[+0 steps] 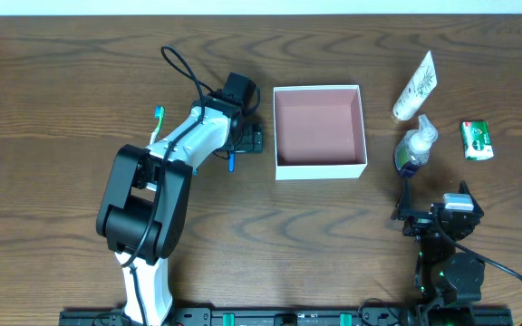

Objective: Pack container
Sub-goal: 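Reach the left gripper to the blue razor and grasp its handle, then carry the razor with the left gripper over the white box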

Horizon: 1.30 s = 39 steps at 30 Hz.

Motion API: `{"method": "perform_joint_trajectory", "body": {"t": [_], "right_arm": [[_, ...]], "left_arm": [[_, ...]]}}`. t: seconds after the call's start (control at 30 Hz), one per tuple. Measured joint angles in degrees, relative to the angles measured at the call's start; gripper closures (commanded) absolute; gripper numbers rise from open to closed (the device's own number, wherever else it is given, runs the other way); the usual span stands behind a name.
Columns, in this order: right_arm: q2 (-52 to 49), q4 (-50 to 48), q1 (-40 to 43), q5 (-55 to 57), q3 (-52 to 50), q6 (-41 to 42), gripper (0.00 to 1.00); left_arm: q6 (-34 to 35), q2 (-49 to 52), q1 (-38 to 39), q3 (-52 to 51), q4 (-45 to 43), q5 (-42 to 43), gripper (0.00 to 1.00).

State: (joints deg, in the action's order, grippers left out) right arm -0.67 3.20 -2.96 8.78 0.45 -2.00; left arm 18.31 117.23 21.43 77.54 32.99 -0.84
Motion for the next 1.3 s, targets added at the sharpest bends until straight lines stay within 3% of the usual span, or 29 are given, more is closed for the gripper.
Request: {"method": "perform_joint_trajectory", "body": {"t": [0.2, 0.3, 0.73, 1.03, 1.17, 1.3], "right_arm": [[0.00, 0.00, 0.00, -0.02, 0.00, 0.00, 0.01], [0.00, 0.00, 0.00, -0.02, 0.00, 0.00, 0.01], [0.00, 0.00, 0.00, 0.00, 0.00, 0.00, 0.01], [0.00, 0.00, 0.00, 0.00, 0.00, 0.00, 0.01], [0.00, 0.00, 0.00, -0.02, 0.00, 0.00, 0.01], [0.00, 0.00, 0.00, -0.02, 0.00, 0.00, 0.01]], "left_arm": [[0.50, 0.00, 0.00, 0.07, 0.68, 0.22, 0.81], [0.24, 0.00, 0.00, 0.07, 0.85, 0.17, 0.94], [-0.59, -1.46, 0.00, 3.32, 1.53, -0.02, 0.94], [-0.94, -20.00, 0.74, 12.98, -2.14, -0.15, 0.94], [-0.92, -25.33, 5.60, 14.51, -5.86, -0.96, 0.94], [-0.94, -23.21, 13.46, 14.60, -8.33, -0.92, 0.94]]}}
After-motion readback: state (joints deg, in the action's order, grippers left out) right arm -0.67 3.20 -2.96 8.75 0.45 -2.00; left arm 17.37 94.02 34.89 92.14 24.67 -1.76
